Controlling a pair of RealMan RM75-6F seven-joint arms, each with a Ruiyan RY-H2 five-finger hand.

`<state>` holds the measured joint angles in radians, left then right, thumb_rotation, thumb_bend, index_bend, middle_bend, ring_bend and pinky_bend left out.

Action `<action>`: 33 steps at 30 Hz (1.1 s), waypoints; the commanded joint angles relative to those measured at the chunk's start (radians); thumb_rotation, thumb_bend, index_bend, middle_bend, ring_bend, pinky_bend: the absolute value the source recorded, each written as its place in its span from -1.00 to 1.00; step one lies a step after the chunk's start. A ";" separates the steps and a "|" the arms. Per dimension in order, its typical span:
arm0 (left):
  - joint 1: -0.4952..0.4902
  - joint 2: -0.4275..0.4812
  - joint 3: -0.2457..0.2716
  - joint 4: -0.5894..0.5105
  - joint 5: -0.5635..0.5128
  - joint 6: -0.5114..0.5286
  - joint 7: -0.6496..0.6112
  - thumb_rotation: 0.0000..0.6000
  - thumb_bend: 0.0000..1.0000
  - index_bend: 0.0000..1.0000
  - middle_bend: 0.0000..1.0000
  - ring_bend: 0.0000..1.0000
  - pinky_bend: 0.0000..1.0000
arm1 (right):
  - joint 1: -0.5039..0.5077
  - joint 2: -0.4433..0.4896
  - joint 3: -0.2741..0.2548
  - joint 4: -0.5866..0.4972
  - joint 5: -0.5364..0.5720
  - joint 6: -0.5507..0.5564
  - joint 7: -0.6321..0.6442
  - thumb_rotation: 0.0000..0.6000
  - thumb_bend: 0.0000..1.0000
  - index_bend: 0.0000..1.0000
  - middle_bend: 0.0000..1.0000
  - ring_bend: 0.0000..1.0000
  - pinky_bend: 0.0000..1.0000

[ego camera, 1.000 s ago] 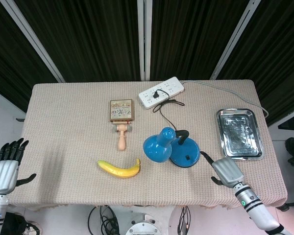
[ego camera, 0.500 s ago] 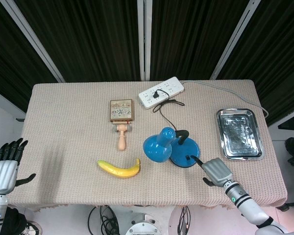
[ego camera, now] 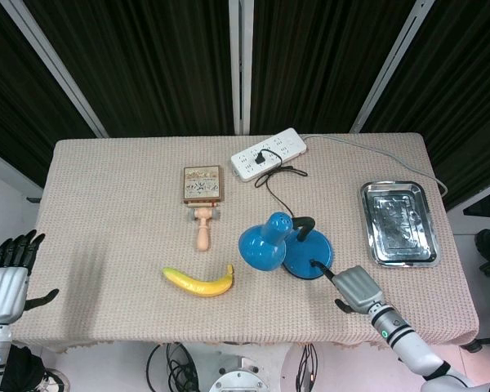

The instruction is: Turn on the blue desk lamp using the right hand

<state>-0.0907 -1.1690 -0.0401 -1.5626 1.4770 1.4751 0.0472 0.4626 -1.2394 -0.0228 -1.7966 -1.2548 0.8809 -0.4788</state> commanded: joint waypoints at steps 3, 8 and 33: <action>0.000 0.000 0.001 -0.001 0.000 -0.001 0.001 1.00 -1.00 -1.00 -1.00 -1.00 -1.00 | 0.011 0.005 -0.015 -0.006 0.010 -0.016 0.006 1.00 -0.42 -1.00 0.77 0.68 0.61; 0.000 0.001 0.000 -0.003 -0.001 -0.001 0.002 1.00 -1.00 -1.00 -1.00 -1.00 -1.00 | 0.013 0.005 -0.031 -0.011 0.011 -0.012 0.003 1.00 -0.42 -1.00 0.77 0.68 0.61; 0.002 0.018 -0.001 -0.023 0.012 0.012 0.005 1.00 -1.00 -1.00 -1.00 -1.00 -1.00 | -0.336 0.098 0.016 0.105 -0.139 0.675 0.143 1.00 -0.99 -1.00 -1.00 -1.00 -1.00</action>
<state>-0.0885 -1.1514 -0.0400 -1.5850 1.4885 1.4858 0.0530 0.1658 -1.1506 -0.0217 -1.7240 -1.4155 1.5231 -0.3741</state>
